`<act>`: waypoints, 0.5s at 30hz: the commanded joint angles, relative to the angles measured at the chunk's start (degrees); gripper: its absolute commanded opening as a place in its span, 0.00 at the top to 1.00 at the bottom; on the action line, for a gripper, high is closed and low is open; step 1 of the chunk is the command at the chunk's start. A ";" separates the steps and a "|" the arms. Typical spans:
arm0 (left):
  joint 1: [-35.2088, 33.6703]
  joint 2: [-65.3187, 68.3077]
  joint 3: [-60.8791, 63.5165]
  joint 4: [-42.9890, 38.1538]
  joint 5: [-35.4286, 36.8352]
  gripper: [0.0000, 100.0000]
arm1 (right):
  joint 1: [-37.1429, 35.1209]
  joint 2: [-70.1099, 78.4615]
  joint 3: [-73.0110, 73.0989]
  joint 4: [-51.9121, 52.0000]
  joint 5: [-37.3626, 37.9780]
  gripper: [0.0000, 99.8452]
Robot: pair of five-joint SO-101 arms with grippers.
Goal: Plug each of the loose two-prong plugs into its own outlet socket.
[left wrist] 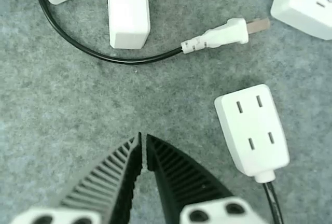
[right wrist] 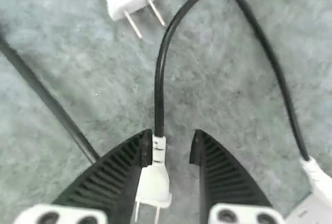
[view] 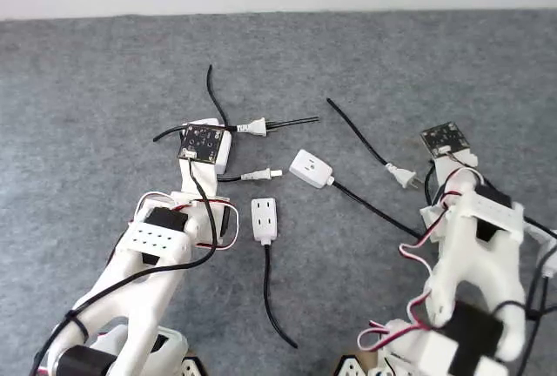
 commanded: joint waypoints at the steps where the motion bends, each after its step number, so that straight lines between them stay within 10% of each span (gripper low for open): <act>1: -0.35 -1.41 -0.22 -0.97 -0.44 0.99 | -0.22 -4.62 -2.64 2.86 0.79 0.87; 15: -0.35 -1.41 -0.22 -0.97 -0.44 0.99 | -0.75 -4.53 3.69 -0.40 6.86 0.87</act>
